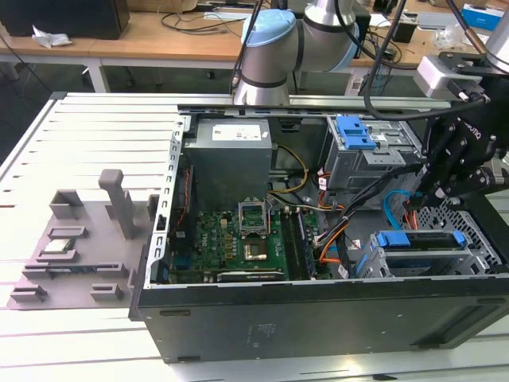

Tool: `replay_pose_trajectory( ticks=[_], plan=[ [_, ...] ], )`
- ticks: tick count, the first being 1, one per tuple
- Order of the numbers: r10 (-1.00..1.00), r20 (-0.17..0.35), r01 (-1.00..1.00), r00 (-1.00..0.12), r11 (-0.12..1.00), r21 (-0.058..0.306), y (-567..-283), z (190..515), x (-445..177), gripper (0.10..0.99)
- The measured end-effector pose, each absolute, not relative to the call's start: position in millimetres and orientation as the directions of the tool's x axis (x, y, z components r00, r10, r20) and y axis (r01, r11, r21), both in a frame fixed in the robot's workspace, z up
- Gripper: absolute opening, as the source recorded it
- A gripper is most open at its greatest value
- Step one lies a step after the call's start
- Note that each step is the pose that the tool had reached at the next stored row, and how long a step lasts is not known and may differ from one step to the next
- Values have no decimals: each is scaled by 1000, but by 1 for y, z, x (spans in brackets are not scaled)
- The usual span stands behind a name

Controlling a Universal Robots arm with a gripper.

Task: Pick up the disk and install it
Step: 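Insert the first disk wire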

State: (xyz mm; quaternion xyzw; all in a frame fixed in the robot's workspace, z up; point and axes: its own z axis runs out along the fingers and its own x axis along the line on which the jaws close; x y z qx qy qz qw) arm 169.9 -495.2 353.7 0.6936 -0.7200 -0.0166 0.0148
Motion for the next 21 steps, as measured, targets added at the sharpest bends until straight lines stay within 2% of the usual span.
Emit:
replay_pose_trajectory(
  ticks=[1,3,10,21],
  plan=[
    [-999,-2,-998,-37,37,44,-495,354,170,290],
    [-999,-2,-998,-37,37,44,-495,354,170,169],
    [-999,-1,-998,-37,37,44,-498,354,170,169],
    [-999,-1,-998,-37,37,44,-522,354,170,169]
  ],
)
